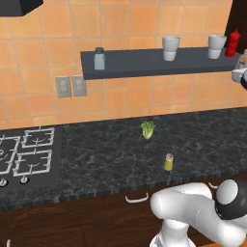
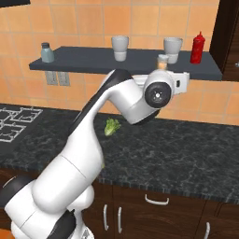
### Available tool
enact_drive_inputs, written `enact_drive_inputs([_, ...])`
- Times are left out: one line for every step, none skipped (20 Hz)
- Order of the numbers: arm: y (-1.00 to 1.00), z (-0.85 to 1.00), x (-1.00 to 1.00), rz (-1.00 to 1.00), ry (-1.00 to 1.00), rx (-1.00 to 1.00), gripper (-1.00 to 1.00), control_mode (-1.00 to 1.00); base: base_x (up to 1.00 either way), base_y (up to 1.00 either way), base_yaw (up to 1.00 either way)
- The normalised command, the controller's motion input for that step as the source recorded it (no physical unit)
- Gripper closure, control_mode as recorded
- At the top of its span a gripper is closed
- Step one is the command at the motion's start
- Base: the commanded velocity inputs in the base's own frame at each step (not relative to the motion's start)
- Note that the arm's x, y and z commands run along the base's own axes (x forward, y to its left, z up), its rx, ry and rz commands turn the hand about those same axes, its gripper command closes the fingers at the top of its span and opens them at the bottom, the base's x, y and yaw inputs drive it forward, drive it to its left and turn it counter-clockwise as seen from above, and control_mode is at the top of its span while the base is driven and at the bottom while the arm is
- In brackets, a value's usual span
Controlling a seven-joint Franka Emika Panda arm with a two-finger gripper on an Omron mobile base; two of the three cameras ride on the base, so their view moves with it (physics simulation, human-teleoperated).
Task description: Put the shaker and condiment bottle from the counter next to their counterparts in the cabinet.
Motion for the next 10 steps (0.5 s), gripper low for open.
enact_drive_inputs([-0.06,0.17,0.34,-0.17,-0.16,0.0,1.0,-1.0,0.0,0.0,0.0])
enact_drive_inputs([-0.06,0.13,0.31,-0.17,-0.17,0.0,1.0,-1.0,0.0,0.0,0.0])
enact_drive_inputs([-0.06,0.13,0.29,-0.17,-0.17,0.0,1.0,-1.0,0.0,0.0,0.0])
enact_drive_inputs([-0.06,0.14,0.28,-0.16,-0.16,0.0,1.0,-1.0,0.0,0.0,0.0])
enact_drive_inputs([-0.03,0.17,0.25,-0.15,-0.16,0.0,1.0,-1.0,0.0,0.0,0.0])
enact_drive_inputs([-0.07,0.25,0.29,-0.14,-0.13,0.0,1.0,-1.0,0.0,0.0,0.0])
enact_drive_inputs([-0.07,0.31,0.31,-0.13,-0.09,-0.02,1.0,-1.0,0.0,0.0,0.0])
enact_drive_inputs([-0.15,0.26,0.31,-0.13,-0.07,-0.06,1.0,-1.0,0.0,0.0,0.0])
enact_drive_inputs([-0.18,0.18,0.31,-0.12,-0.05,-0.12,1.0,-1.0,0.0,0.0,0.0])
enact_drive_inputs([-0.15,0.07,0.31,-0.1,-0.04,-0.21,1.0,-1.0,0.0,0.0,0.0])
